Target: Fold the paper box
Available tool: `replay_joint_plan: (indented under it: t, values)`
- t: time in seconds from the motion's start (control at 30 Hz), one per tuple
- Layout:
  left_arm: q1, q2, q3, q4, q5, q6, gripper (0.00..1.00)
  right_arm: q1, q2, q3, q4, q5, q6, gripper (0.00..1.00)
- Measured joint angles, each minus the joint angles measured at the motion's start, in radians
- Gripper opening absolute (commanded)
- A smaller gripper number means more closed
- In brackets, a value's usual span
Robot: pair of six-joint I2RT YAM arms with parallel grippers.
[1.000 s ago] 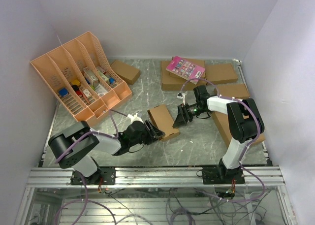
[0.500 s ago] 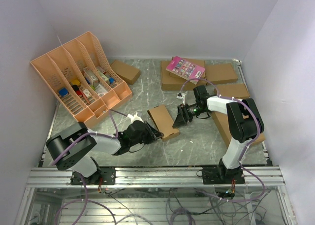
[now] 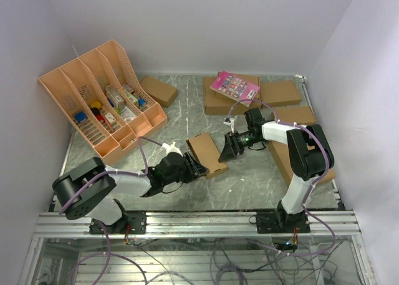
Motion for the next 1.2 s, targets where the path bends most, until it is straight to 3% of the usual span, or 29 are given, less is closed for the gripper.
replay_joint_plan:
  t: [0.4, 0.67, 1.0, 1.13, 1.2]
  values:
    - [-0.008, -0.042, 0.018, -0.067, 0.038, 0.04, 0.56, 0.0, 0.002, 0.001, -0.002, 0.0, 0.0, 0.54]
    - [-0.012, 0.008, 0.033, -0.066, 0.05, 0.04, 0.46, 0.001, 0.002, 0.002, -0.002, 0.0, 0.0, 0.54]
    - [-0.012, 0.026, 0.045, -0.046, 0.068, 0.042, 0.21, 0.0, 0.002, 0.003, -0.002, 0.001, 0.0, 0.54]
    - [-0.012, 0.026, 0.051, -0.06, 0.073, 0.047, 0.23, 0.0, 0.002, 0.005, -0.002, 0.003, 0.0, 0.54]
    - [-0.012, 0.022, 0.059, -0.078, 0.074, 0.053, 0.29, 0.0, 0.002, 0.005, -0.003, 0.004, 0.0, 0.54]
